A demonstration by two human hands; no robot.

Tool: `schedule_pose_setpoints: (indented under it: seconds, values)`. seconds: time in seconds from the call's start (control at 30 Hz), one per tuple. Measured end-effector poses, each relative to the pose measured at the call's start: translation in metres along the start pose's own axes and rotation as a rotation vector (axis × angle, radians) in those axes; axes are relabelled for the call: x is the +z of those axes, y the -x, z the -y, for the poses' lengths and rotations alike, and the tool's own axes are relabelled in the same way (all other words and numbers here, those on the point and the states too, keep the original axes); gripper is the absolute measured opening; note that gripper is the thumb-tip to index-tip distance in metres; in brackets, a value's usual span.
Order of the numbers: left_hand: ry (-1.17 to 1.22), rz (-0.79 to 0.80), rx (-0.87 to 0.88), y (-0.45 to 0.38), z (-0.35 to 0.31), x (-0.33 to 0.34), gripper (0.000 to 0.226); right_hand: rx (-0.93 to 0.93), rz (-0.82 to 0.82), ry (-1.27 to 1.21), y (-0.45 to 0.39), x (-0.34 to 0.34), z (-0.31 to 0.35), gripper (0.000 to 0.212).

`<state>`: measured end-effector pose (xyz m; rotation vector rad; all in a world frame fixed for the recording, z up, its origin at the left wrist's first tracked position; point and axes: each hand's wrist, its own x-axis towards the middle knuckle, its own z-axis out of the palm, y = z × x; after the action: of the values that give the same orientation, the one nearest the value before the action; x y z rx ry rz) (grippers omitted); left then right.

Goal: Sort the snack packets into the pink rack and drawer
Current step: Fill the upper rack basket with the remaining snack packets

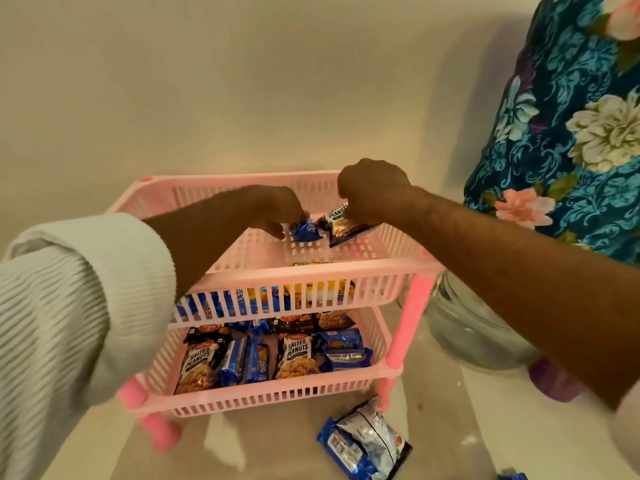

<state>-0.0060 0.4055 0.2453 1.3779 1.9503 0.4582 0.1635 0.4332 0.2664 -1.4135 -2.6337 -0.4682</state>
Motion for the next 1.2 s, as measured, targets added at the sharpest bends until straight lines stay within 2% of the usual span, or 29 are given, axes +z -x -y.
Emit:
schedule_pose_setpoints:
  seconds: [0.07, 0.13, 0.23, 0.33, 0.43, 0.67, 0.83, 1.2]
  values:
    - [-0.064, 0.032, 0.043, -0.001, -0.001, 0.0, 0.046, -0.161, 0.159, -0.088, -0.001, -0.004, -0.008, 0.05]
    - [-0.086, 0.049, 0.07, -0.001, -0.002, 0.001, 0.052, -0.233, 0.263, -0.017, 0.002, -0.001, -0.008, 0.046]
    - [-0.206, 0.04, 0.114, -0.001, -0.004, 0.004, 0.062, -0.195, 0.22, 0.071, 0.0, 0.016, -0.008, 0.033]
    - [-0.409, 0.004, 0.181, -0.001, -0.004, 0.002, 0.066, -0.164, 0.162, 0.082, -0.004, 0.022, -0.011, 0.041]
    - [-0.466, 0.006, 0.206, -0.002, -0.002, -0.001, 0.066, -0.166, 0.107, 0.095, -0.006, 0.028, -0.013, 0.045]
    - [-0.41, -0.026, 0.265, -0.006, 0.005, 0.008, 0.05, -0.125, 0.075, 0.081, -0.01, 0.033, -0.011, 0.034]
    - [-0.348, 0.03, 0.224, -0.004, 0.01, 0.006, 0.057, -0.129, 0.137, 0.04, -0.009, 0.034, -0.009, 0.024]
    - [-0.354, -0.001, 0.225, 0.018, 0.008, 0.004, 0.073, -0.084, 0.122, 0.086, 0.005, 0.017, -0.01, 0.029]
